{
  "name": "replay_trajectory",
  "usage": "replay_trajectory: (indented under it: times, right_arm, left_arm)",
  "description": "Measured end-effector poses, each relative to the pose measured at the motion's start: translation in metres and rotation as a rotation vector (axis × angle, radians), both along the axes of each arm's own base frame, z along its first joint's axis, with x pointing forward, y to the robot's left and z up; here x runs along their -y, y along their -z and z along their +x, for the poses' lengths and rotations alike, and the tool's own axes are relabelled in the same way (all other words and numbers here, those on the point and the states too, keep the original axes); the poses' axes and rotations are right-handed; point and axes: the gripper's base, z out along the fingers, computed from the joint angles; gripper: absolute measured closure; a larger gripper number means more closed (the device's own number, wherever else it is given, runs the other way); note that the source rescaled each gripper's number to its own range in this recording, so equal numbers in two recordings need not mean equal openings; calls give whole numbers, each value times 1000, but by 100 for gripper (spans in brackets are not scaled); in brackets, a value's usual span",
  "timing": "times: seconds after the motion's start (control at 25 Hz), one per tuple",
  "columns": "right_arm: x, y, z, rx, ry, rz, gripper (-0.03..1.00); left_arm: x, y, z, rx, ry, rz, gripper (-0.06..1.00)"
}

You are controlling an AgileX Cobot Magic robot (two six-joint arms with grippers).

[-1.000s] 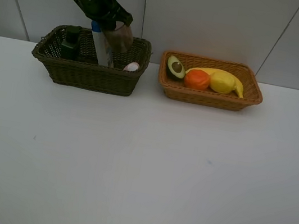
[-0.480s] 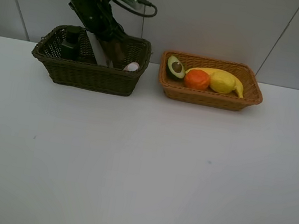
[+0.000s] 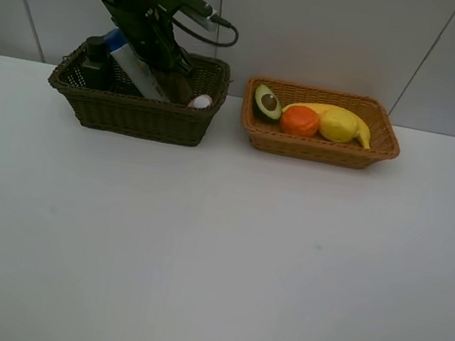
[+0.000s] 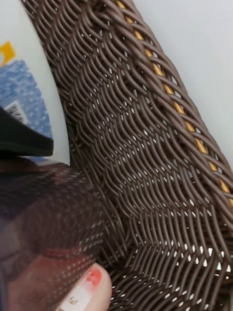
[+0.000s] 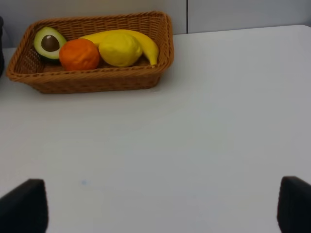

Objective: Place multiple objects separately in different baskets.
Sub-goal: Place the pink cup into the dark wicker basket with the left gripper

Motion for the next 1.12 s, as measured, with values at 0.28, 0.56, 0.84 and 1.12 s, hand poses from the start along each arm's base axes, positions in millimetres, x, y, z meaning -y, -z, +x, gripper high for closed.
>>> replay_trajectory:
  times: [0.28, 0.56, 0.84, 1.12]
  right_arm:
    - [0, 0, 0, 0, -3, 4, -3]
    - [0, 0, 0, 0, -3, 4, -3]
    - [0, 0, 0, 0, -3, 4, -3]
    - [0, 0, 0, 0, -3, 4, -3]
  left_arm:
    - [0, 2, 0, -3, 2, 5, 94]
    - [-1, 2, 0, 0, 7, 14, 94]
    - [-1, 2, 0, 0, 7, 14, 33]
    - [-1, 2, 1, 0, 5, 12, 11]
